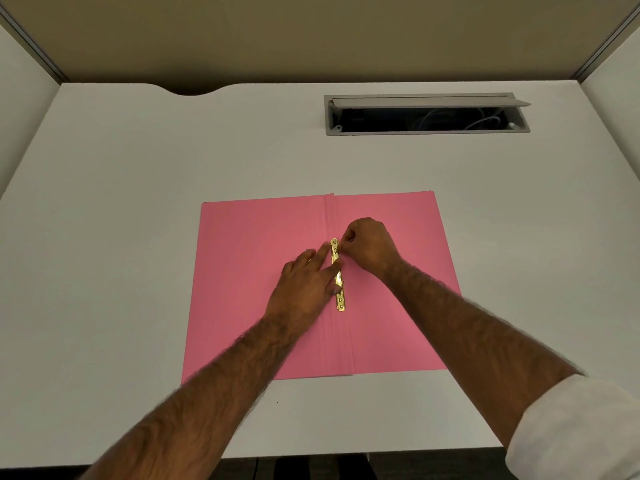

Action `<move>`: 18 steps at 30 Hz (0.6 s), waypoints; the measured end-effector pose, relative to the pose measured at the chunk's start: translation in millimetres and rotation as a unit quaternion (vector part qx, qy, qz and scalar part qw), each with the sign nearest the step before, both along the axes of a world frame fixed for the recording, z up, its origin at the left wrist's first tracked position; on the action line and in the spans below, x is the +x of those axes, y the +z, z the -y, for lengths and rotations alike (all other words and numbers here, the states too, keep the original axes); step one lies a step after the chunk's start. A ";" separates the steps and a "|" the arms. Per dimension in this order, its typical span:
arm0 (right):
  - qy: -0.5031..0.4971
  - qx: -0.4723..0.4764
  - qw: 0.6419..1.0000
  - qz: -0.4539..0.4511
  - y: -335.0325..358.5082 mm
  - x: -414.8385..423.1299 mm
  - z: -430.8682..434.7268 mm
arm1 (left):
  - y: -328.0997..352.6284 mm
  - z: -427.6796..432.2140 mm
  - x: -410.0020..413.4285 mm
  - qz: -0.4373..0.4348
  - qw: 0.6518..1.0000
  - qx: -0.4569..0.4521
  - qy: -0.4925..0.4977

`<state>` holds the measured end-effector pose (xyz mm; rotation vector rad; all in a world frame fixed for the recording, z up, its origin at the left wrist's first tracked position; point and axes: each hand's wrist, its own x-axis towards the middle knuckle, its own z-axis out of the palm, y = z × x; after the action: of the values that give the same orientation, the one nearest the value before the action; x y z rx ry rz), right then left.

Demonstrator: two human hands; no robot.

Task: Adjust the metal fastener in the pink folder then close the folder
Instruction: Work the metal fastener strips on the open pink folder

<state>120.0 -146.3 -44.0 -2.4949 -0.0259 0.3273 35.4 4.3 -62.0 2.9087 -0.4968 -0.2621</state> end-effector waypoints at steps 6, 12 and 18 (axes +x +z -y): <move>0.060 -0.089 0.994 0.004 1.8 9.1 -11.8 | 1.7 -0.2 -0.1 0.010 1.000 -0.001 -0.007; 0.190 -0.180 0.962 0.076 7.0 15.0 -12.3 | 6.1 -0.1 0.5 0.019 1.000 -0.010 -0.014; 0.317 -0.247 0.906 0.134 10.7 18.0 -14.5 | 9.4 0.1 -0.8 0.026 0.999 -0.016 -0.012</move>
<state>138.0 -131.7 -33.4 -2.9575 -0.9973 0.2683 34.5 4.2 -52.5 2.8875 -0.5393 -0.1796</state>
